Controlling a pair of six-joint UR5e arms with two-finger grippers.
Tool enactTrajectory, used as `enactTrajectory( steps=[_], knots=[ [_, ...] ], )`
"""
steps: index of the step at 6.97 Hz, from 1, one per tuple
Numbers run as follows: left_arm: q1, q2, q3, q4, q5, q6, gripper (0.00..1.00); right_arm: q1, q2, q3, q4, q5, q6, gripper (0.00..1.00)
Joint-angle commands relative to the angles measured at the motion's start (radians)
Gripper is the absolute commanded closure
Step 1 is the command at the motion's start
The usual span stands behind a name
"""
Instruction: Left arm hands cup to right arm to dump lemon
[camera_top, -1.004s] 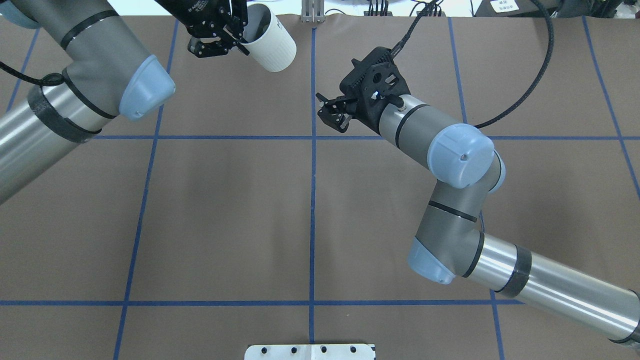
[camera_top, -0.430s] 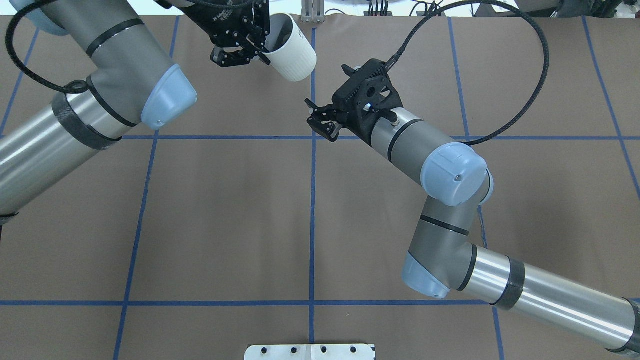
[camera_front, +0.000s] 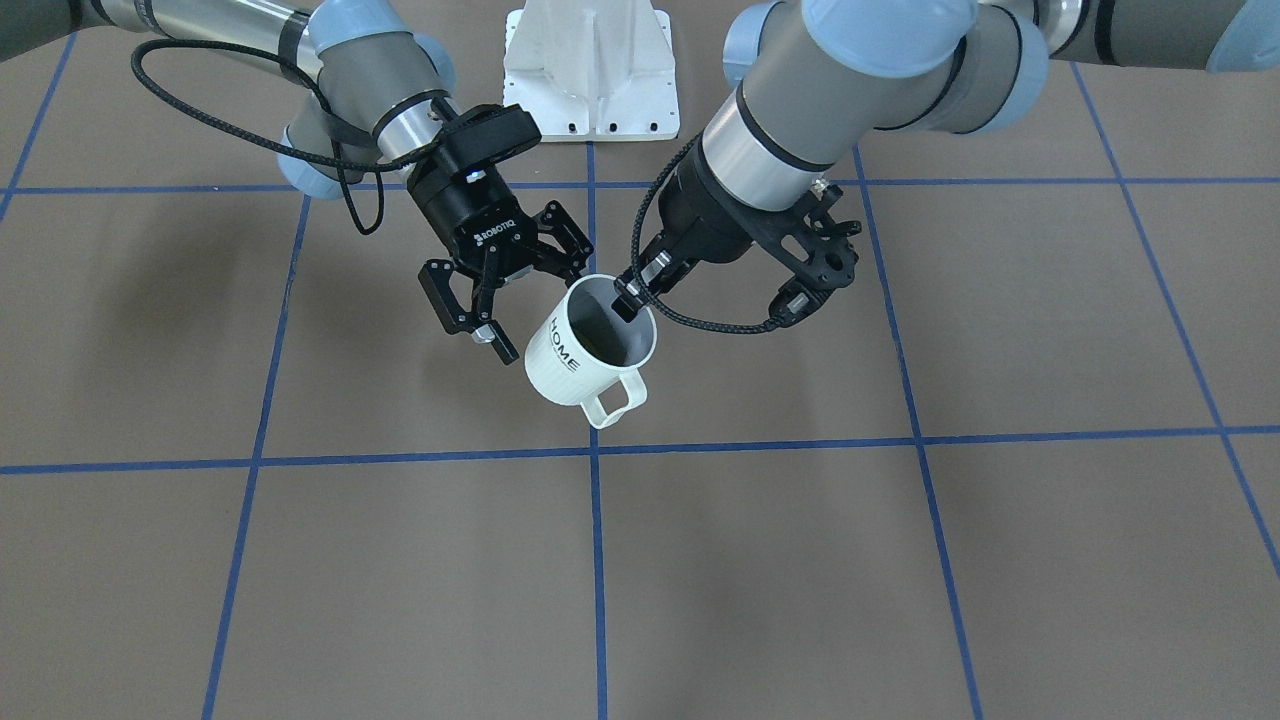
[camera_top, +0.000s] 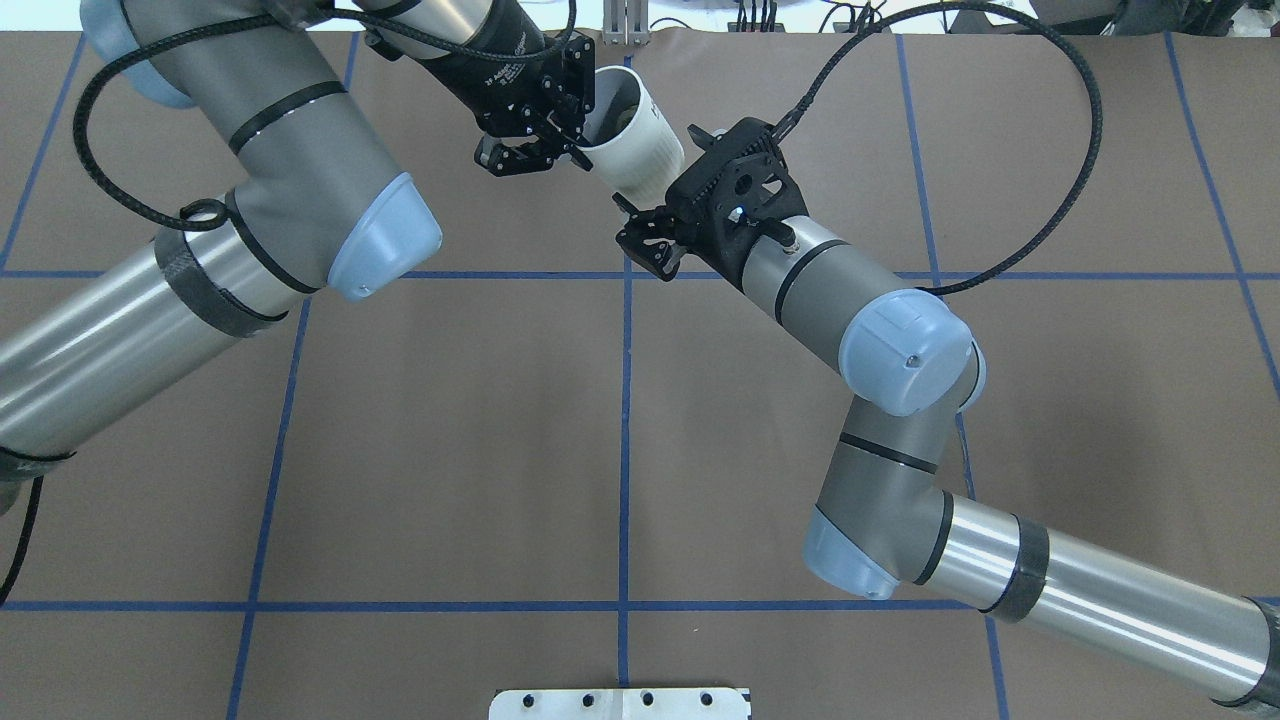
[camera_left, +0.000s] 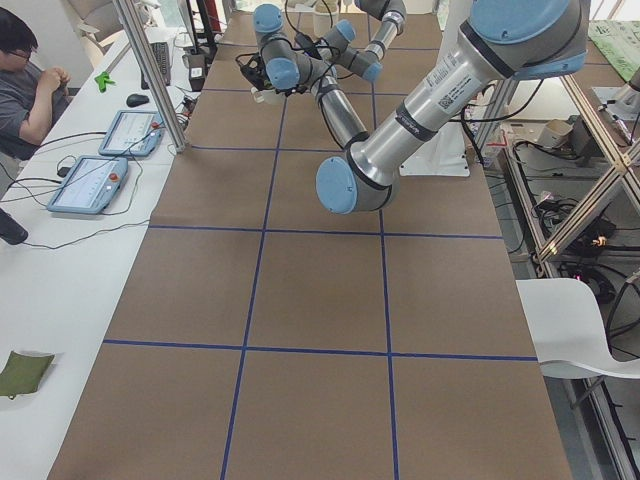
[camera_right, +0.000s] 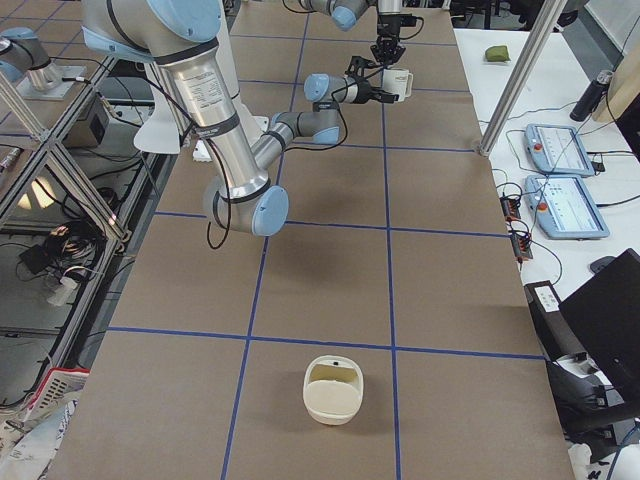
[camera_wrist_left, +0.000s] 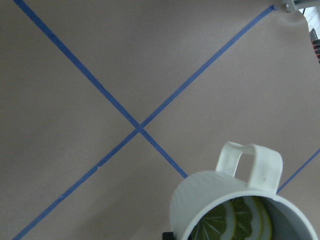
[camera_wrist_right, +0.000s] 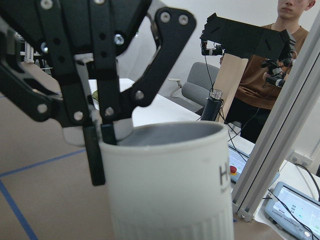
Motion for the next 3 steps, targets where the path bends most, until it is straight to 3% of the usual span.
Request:
enactTrajectory(
  steps=[1,3],
  knots=[
    [0.018,-0.017,-0.001,-0.001,0.0,-0.011,1.0,-0.009,-0.001,0.0,-0.002,-0.022,-0.001,0.01],
    [0.029,-0.018,-0.001,-0.001,0.0,-0.012,1.0,-0.009,-0.001,-0.002,0.0,-0.022,-0.001,0.01]
  ],
)
